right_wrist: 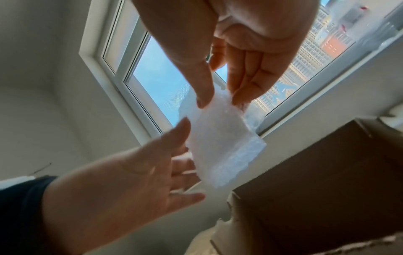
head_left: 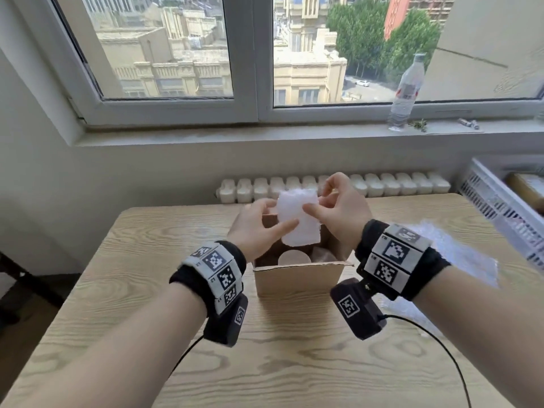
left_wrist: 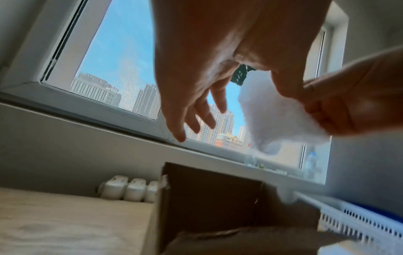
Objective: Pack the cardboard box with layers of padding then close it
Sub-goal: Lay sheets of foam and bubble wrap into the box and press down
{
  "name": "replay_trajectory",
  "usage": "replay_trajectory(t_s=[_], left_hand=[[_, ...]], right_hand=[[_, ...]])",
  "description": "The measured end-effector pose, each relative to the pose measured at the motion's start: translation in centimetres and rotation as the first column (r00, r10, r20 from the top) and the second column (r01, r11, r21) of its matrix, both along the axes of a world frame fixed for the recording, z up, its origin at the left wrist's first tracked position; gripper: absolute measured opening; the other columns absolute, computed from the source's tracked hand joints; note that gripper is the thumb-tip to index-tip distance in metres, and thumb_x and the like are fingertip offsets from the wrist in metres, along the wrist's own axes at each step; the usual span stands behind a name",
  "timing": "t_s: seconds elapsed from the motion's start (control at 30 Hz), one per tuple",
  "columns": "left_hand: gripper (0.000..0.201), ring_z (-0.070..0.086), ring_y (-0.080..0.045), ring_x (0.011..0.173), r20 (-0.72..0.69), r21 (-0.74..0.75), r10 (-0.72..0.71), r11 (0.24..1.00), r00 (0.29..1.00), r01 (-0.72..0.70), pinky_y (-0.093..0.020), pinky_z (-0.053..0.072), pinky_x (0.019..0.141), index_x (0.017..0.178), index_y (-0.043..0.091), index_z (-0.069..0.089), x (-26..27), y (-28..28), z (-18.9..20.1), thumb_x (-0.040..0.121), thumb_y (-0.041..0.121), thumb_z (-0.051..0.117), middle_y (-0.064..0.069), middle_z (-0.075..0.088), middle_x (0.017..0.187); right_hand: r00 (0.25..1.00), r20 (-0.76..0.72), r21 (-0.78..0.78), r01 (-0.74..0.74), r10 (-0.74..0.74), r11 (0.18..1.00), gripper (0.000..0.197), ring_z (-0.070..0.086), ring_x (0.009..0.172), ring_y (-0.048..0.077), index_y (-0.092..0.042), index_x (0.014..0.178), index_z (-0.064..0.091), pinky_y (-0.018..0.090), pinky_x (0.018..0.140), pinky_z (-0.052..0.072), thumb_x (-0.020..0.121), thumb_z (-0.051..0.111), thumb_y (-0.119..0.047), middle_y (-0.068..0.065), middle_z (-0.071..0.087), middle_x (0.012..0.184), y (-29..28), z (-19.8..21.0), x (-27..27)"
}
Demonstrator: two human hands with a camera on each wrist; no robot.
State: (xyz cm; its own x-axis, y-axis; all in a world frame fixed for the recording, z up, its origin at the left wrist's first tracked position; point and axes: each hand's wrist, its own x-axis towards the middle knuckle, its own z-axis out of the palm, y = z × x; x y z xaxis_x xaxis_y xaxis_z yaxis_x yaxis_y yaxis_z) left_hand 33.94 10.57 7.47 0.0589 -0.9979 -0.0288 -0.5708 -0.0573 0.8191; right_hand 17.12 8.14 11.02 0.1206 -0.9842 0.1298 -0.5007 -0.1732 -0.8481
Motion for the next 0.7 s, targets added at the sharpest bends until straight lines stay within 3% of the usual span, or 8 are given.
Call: replay_trajectory(t_s=[0.07,0.13,0.23,0.3,0.4,0.5,0.57,0.7], left_hand=[[0.044,0.043,-0.019,0.127,0.223,0.049,0.010,0.999,0.975,-0.022,-0.042,0.036,0.109,0.114,0.031,0.064,0.7,-0.6,-1.4,0.082,0.060,0.052,0.001,0.050,0.132],[0.030,0.024,-0.027,0.139,0.467,0.126,-0.002,0.990,0.884,-0.064,-0.044,0.025,0.114,0.112,0.036,0.064,1.3,-0.8,-2.7,0.090,0.049,0.050,-0.005,0.032,0.148],[0.038,0.008,-0.033,0.145,0.598,0.291,-0.115,0.953,0.793,-0.081,-0.046,0.020,0.116,0.122,0.038,0.058,2.0,-0.9,-4.2,0.086,0.051,0.056,-0.011,0.011,0.158],[0.046,0.020,-0.032,0.142,0.611,0.355,-0.155,0.930,0.777,-0.093,-0.043,0.027,0.113,0.124,0.038,0.056,2.5,-0.9,-5.0,0.081,0.054,0.061,-0.011,0.019,0.155],[0.048,0.049,-0.019,0.122,0.593,0.373,-0.184,0.926,0.784,-0.065,-0.036,0.044,0.098,0.122,0.037,0.057,2.9,-0.8,-6.1,0.079,0.057,0.061,0.003,0.053,0.131],[0.042,0.057,-0.016,0.111,0.607,0.371,-0.229,0.929,0.761,-0.016,-0.032,0.048,0.090,0.118,0.034,0.061,2.9,-0.5,-6.4,0.081,0.055,0.059,0.007,0.063,0.118],[0.035,0.059,-0.018,0.105,0.636,0.358,-0.247,0.934,0.732,0.004,-0.031,0.049,0.084,0.109,0.035,0.066,2.7,-0.1,-6.6,0.081,0.054,0.059,0.006,0.066,0.110],[0.032,0.060,-0.019,0.099,0.645,0.362,-0.257,0.932,0.720,0.008,-0.033,0.050,0.082,0.100,0.033,0.069,2.5,0.7,-7.3,0.080,0.055,0.059,0.004,0.067,0.101]], right_hand=[[0.996,-0.089,-0.016,0.015,-0.016,1.000,0.036,0.062,0.075,0.025,-0.028,0.070,0.036,0.035,0.072,0.052,0.081,0.070,-0.020,0.002,0.058,0.073,-1.1,0.1,0.0],[0.979,-0.206,-0.023,-0.014,0.009,1.000,0.027,0.061,0.076,0.024,-0.024,0.076,0.041,0.034,0.072,0.051,0.084,0.066,-0.020,0.000,0.057,0.074,-2.0,0.2,0.3],[0.905,-0.415,-0.042,-0.125,0.096,0.991,0.017,0.058,0.078,0.021,-0.020,0.086,0.043,0.034,0.073,0.051,0.088,0.060,-0.018,-0.002,0.057,0.080,-3.0,0.1,1.6],[0.822,-0.549,-0.039,-0.206,0.152,0.978,0.014,0.058,0.078,0.022,-0.021,0.087,0.042,0.034,0.070,0.052,0.091,0.054,-0.014,0.001,0.058,0.085,-3.4,-0.4,2.8],[0.664,-0.692,0.031,-0.364,0.283,0.931,0.021,0.057,0.077,0.025,-0.020,0.091,0.043,0.036,0.065,0.050,0.088,0.045,0.000,0.002,0.057,0.087,-4.0,-1.7,4.3],[0.451,-0.775,0.236,-0.444,0.443,0.865,0.035,0.057,0.099,0.029,-0.018,0.110,0.053,0.037,0.078,0.049,0.085,0.044,0.005,0.008,0.056,0.112,-4.1,-2.7,5.8],[0.376,-0.765,0.382,-0.388,0.523,0.839,0.036,0.052,0.115,0.032,-0.012,0.119,0.056,0.039,0.092,0.045,0.087,0.046,0.000,0.010,0.051,0.126,-4.0,-3.5,6.4],[0.317,-0.761,0.423,-0.420,0.567,0.803,0.032,0.055,0.117,0.031,-0.005,0.121,0.060,0.036,0.093,0.045,0.092,0.046,-0.007,0.016,0.057,0.128,-3.9,-6.0,7.2]])
